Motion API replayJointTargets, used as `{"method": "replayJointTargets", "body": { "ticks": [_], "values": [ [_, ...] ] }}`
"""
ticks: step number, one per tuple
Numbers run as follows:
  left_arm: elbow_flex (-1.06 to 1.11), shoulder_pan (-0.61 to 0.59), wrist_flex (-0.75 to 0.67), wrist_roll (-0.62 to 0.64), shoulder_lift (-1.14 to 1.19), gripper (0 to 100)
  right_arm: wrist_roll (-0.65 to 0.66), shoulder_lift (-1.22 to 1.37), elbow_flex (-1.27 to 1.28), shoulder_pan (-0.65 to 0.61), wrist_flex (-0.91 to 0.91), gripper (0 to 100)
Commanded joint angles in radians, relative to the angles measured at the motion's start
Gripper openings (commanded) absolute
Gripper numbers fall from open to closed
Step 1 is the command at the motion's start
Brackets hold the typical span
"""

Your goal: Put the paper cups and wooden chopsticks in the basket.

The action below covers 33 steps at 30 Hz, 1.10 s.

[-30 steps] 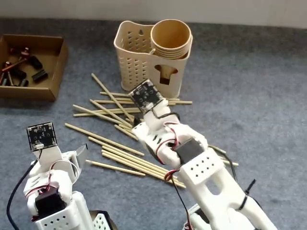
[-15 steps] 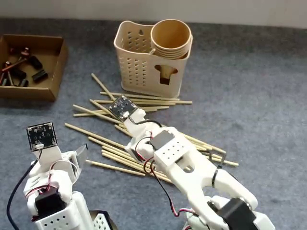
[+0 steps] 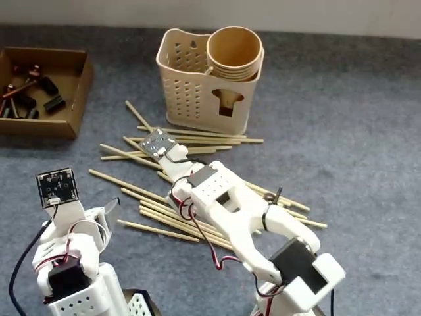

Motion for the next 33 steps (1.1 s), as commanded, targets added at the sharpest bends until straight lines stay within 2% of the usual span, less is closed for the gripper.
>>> {"method": "replayJointTargets", "body": {
  "ticks": [1, 4, 13, 20, 29, 33],
  "values": [
    [-0.002, -0.005, -0.005, -0.006, -0.008, 33, -0.005, 0.013, -0.038, 0.007, 0.002, 14.1],
    [-0.002, -0.005, -0.005, -0.006, -0.008, 33, -0.005, 0.025, -0.036, 0.018, 0.004, 13.5],
    [-0.001, -0.005, -0.005, -0.006, -0.008, 33, -0.003, 0.019, -0.030, 0.024, 0.005, 0.2],
    [-0.001, -0.005, -0.005, -0.006, -0.008, 33, -0.003, 0.019, -0.038, 0.025, 0.085, 0.4],
    [-0.001, -0.005, -0.005, -0.006, -0.008, 33, -0.003, 0.027, -0.030, 0.025, 0.090, 1.1],
    [-0.001, -0.005, -0.005, -0.006, -0.008, 33, -0.003, 0.027, -0.030, 0.025, 0.114, 7.1]
  ]
}}
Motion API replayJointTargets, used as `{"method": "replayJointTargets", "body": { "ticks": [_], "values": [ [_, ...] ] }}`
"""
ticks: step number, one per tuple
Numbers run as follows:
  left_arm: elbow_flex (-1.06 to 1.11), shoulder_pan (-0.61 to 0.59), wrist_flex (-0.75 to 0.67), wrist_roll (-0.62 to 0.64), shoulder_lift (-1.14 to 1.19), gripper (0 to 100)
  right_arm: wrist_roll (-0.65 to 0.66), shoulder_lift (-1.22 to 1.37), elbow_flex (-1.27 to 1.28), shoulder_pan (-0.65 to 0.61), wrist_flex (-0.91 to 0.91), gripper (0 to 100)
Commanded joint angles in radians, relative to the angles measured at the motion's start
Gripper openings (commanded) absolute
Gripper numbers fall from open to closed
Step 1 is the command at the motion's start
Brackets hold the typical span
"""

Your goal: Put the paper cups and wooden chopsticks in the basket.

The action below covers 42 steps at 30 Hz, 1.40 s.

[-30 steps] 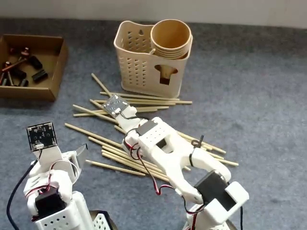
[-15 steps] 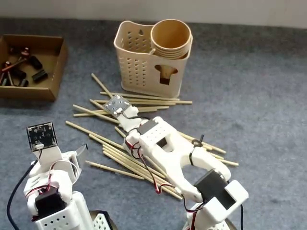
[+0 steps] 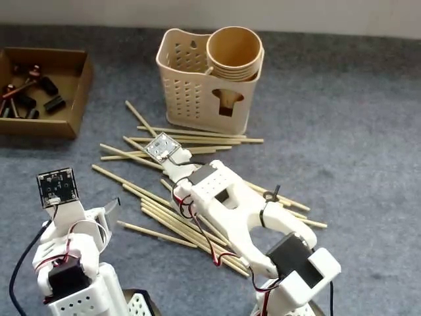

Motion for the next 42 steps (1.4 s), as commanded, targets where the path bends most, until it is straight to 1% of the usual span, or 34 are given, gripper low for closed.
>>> {"method": "replayJointTargets", "body": {
  "ticks": [1, 4, 6, 8, 9, 13, 19, 23, 29, 35, 40, 42],
  "values": [
    [-0.004, -0.005, -0.005, -0.006, -0.008, 33, -0.003, -0.004, -0.030, 0.015, 0.058, 8.6],
    [-0.004, -0.005, -0.005, -0.006, -0.008, 33, -0.003, -0.004, -0.030, 0.015, 0.084, 7.7],
    [-0.004, -0.005, -0.005, -0.006, -0.008, 33, 0.008, -0.002, -0.027, 0.013, 0.081, 5.0],
    [-0.004, -0.005, -0.005, -0.006, -0.008, 33, 0.066, -0.002, -0.025, 0.012, 0.081, 0.5],
    [-0.004, -0.005, -0.005, -0.006, -0.008, 33, 0.087, -0.004, -0.025, 0.012, 0.084, 0.2],
    [-0.004, -0.005, -0.005, -0.006, -0.008, 33, 0.089, -0.013, -0.030, 0.015, 0.097, 0.4],
    [-0.004, -0.005, -0.005, -0.006, -0.008, 33, 0.089, -0.028, -0.071, 0.015, 0.216, 0.4],
    [-0.004, -0.005, -0.005, -0.006, -0.008, 33, 0.089, -0.124, -0.087, 0.031, 0.222, 0.4],
    [-0.004, -0.004, -0.005, -0.006, -0.008, 33, 0.089, -0.295, -0.008, 0.064, 0.219, 0.4],
    [-0.004, -0.004, -0.005, -0.006, -0.008, 33, 0.087, -0.458, 0.008, 0.096, 0.220, 0.4],
    [-0.004, -0.004, -0.005, -0.006, -0.008, 33, -0.008, -0.584, 0.001, 0.130, 0.216, 0.4],
    [-0.004, -0.004, -0.005, -0.006, -0.008, 33, -0.026, -0.627, -0.002, 0.130, 0.213, 0.4]
  ]
}}
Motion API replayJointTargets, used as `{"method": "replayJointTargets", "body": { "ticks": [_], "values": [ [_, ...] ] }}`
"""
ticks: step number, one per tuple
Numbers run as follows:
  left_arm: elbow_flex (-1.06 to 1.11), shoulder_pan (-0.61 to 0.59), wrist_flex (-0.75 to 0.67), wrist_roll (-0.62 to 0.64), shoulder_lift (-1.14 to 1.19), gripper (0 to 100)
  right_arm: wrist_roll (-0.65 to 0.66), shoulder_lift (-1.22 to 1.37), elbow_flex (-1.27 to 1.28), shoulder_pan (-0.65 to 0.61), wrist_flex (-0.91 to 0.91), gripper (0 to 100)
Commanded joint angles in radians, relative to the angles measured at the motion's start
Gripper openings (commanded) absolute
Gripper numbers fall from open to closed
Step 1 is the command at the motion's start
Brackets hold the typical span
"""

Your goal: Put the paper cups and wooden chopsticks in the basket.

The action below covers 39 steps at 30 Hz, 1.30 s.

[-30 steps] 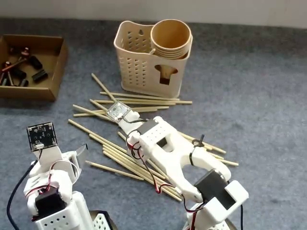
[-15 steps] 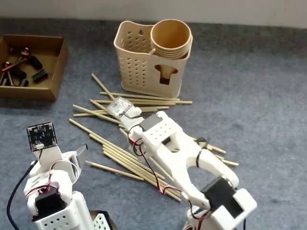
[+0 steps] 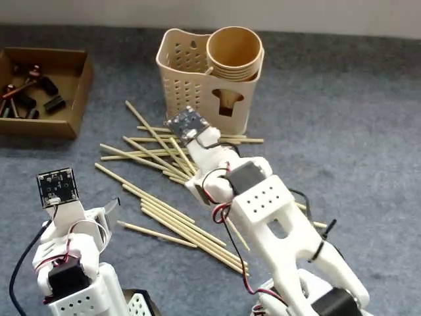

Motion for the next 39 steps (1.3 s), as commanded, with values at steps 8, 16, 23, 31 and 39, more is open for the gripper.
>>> {"method": "replayJointTargets", "body": {
  "ticks": [8, 16, 23, 31, 39],
  "values": [
    [-0.004, -0.002, -0.005, -0.005, -0.008, 33, -0.132, -0.203, -0.030, 0.016, -0.137, 0.4],
    [-0.004, -0.002, -0.005, -0.005, -0.008, 33, -0.189, -0.237, -0.030, 0.016, -0.332, 0.4],
    [-0.004, -0.002, -0.005, -0.005, -0.008, 33, -0.187, -0.237, -0.031, 0.016, -0.565, 0.4],
    [-0.004, -0.002, -0.005, -0.005, -0.008, 33, -0.183, -0.234, -0.031, 0.018, -0.816, 0.4],
    [-0.004, -0.004, -0.005, -0.005, -0.008, 33, -0.181, -0.226, -0.024, 0.094, -1.133, 0.4]
  ]
}}
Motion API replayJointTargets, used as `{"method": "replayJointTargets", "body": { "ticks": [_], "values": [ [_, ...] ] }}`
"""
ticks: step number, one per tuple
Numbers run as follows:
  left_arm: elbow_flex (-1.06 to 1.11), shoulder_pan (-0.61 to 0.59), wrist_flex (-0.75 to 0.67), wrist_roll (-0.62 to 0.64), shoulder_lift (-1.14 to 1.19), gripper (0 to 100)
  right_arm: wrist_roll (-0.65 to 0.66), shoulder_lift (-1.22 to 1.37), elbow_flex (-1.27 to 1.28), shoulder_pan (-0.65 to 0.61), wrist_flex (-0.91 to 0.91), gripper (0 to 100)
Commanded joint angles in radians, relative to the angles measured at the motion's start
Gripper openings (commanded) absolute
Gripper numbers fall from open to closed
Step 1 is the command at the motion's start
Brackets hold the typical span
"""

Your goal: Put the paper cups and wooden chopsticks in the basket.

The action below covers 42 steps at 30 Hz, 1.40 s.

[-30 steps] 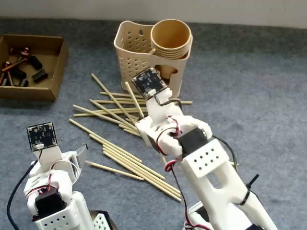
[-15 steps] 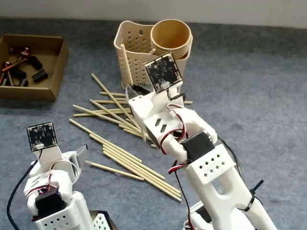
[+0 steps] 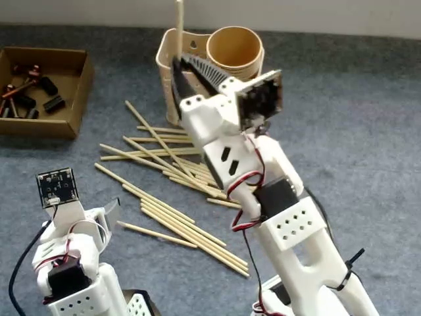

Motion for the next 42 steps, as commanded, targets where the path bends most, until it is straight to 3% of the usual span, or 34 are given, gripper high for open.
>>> {"method": "replayJointTargets", "body": {
  "ticks": [1, 8, 17, 34, 42],
  "values": [
    [-0.004, -0.004, -0.005, -0.005, -0.008, 33, 0.000, -0.018, -0.024, 0.042, -0.166, 0.4],
    [-0.004, -0.002, -0.005, -0.005, -0.008, 33, 0.002, -0.001, -0.024, 0.053, -0.374, 0.4],
    [-0.004, -0.002, -0.005, -0.005, -0.008, 33, 0.002, 0.286, -0.105, 0.143, -0.555, 0.4],
    [-0.004, -0.002, -0.005, -0.005, -0.008, 33, 0.003, 0.441, -0.084, 0.171, -0.598, 0.4],
    [-0.004, -0.005, -0.005, -0.005, -0.008, 33, 0.118, 0.441, -0.044, 0.159, -0.598, 0.4]
  ]
}}
